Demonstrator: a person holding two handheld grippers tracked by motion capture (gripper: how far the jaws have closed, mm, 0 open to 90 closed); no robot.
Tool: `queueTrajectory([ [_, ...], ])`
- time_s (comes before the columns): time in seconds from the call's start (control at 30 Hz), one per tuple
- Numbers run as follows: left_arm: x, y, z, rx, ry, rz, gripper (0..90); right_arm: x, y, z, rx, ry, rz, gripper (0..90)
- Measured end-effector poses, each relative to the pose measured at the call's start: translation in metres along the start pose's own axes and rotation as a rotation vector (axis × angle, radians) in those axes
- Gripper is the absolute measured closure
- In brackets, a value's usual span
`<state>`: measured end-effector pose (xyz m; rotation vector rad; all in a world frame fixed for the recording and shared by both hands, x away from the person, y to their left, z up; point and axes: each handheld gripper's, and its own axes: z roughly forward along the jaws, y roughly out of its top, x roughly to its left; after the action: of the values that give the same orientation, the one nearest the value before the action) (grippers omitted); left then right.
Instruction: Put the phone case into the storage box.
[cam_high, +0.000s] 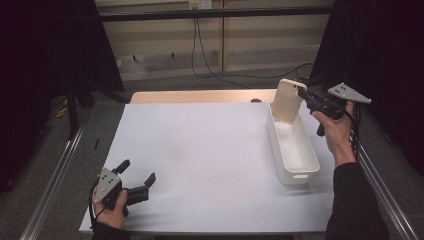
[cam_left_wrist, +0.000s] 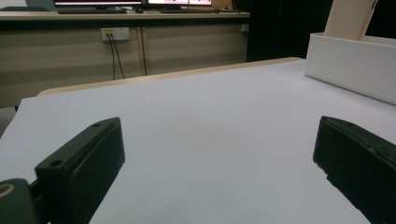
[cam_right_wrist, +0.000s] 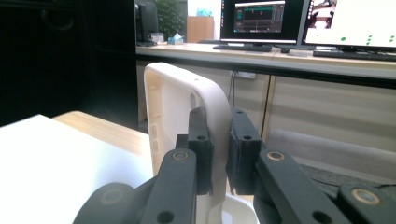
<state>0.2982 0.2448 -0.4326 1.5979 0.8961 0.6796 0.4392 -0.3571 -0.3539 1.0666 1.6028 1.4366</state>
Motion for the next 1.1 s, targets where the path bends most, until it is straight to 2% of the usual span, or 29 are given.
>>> queueTrajectory([
  [0.13, -0.001, 0.0, 0.001, 0.002, -0.011, 0.006, 2.1, -0.003, -0.005, 0.004, 0.008, -0.006, -0.002, 81.4],
  [0.33, 0.001, -0.001, 0.001, 0.01, -0.003, 0.002, 2.1, -0.008, -0.016, 0.011, 0.039, -0.014, -0.009, 81.4],
  [0.47, -0.002, -0.002, 0.002, 0.012, -0.014, 0.0, 2.1, -0.01, -0.019, 0.015, 0.029, -0.021, 0.006, 81.4],
  [0.67, -0.003, -0.002, 0.003, 0.016, -0.019, 0.008, 2.2, -0.009, -0.025, 0.02, 0.049, -0.03, -0.008, 81.4],
  [0.7, -0.002, -0.002, 0.003, 0.022, -0.018, 0.014, 2.2, -0.009, -0.025, 0.021, 0.047, -0.029, -0.006, 81.4],
  [0.87, -0.002, -0.003, 0.004, 0.03, -0.01, -0.004, 2.0, -0.01, -0.027, 0.023, 0.045, -0.033, -0.004, 81.3],
  [1.1, -0.002, -0.003, 0.004, 0.036, -0.007, 0.002, 2.0, -0.012, -0.034, 0.028, 0.053, -0.045, -0.009, 81.2],
])
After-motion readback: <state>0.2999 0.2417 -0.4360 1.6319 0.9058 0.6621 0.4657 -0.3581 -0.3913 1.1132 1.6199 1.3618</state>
